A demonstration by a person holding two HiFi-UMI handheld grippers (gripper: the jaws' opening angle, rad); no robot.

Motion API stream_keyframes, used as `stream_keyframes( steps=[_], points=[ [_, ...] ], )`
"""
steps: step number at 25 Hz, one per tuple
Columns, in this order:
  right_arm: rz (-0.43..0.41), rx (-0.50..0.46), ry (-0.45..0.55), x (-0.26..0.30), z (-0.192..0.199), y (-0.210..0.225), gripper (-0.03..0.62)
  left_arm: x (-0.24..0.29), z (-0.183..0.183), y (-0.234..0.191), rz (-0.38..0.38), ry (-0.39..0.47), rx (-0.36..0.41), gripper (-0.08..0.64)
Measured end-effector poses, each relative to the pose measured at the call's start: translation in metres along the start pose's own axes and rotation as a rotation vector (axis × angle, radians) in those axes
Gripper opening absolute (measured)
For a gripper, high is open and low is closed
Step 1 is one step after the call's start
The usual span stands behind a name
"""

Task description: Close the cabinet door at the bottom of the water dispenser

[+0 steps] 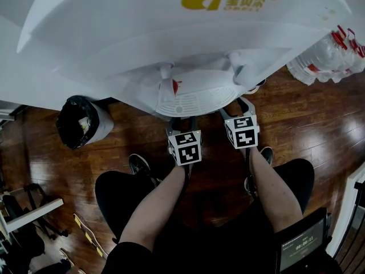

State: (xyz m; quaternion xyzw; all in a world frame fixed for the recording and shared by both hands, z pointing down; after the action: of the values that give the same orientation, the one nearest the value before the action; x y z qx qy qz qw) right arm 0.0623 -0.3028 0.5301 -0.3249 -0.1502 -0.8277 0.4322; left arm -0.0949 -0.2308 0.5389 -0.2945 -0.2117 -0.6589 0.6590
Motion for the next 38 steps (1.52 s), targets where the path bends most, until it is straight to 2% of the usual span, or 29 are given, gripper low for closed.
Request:
stream_keyframes(
  steps=[6, 9, 10, 14, 18, 22, 26, 29, 30, 34, 38],
  points=[
    [0.037, 0.052, -0.049, -0.002, 0.002, -0.001, 0.279, -0.006, -0.006, 0.007, 0.042, -0.001, 0.034, 0.186],
    [0.029, 0.136, -0.043, -0.010, -0.002, -0.006, 0.273, -0.023, -0.025, 0.020, 0.096, 0.029, 0.070, 0.186],
    [0.012, 0.157, -0.027, -0.015, -0.006, -0.012, 0.238, -0.031, -0.031, 0.023, 0.110, 0.035, 0.079, 0.186],
    [-0.036, 0.124, 0.044, -0.041, -0.021, -0.035, 0.210, -0.060, -0.045, 0.032, 0.158, 0.062, 0.063, 0.186],
    [-0.056, 0.140, 0.139, -0.080, -0.038, -0.049, 0.193, -0.087, -0.044, 0.031, 0.132, 0.131, 0.128, 0.186],
    [-0.058, 0.148, 0.239, -0.129, -0.049, -0.060, 0.186, -0.124, -0.036, 0.044, 0.142, 0.181, 0.132, 0.185],
    [-0.067, 0.118, 0.300, -0.182, -0.040, -0.078, 0.176, -0.179, -0.012, 0.054, 0.157, 0.223, 0.172, 0.184],
    [-0.055, 0.095, 0.317, -0.215, -0.019, -0.089, 0.170, -0.215, -0.001, 0.066, 0.210, 0.223, 0.065, 0.179],
    [-0.057, 0.098, 0.317, -0.223, -0.011, -0.094, 0.170, -0.225, 0.000, 0.070, 0.222, 0.239, 0.055, 0.179],
    [-0.081, 0.091, 0.352, -0.255, 0.006, -0.116, 0.170, -0.263, 0.002, 0.079, 0.198, 0.342, 0.122, 0.176],
    [-0.077, 0.074, 0.393, -0.292, 0.024, -0.129, 0.164, -0.297, 0.021, 0.091, 0.190, 0.390, 0.188, 0.176]
  ],
)
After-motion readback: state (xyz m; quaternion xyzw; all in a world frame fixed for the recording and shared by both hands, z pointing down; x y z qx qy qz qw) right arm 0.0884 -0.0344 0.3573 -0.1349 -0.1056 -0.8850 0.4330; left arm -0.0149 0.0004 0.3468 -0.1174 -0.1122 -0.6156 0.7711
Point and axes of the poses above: the fingertips, and each gripper's own axes: x forward along the fingers, y to its right, z out of its underside, the point moved 3 cm from there along -x, backward along the fingers
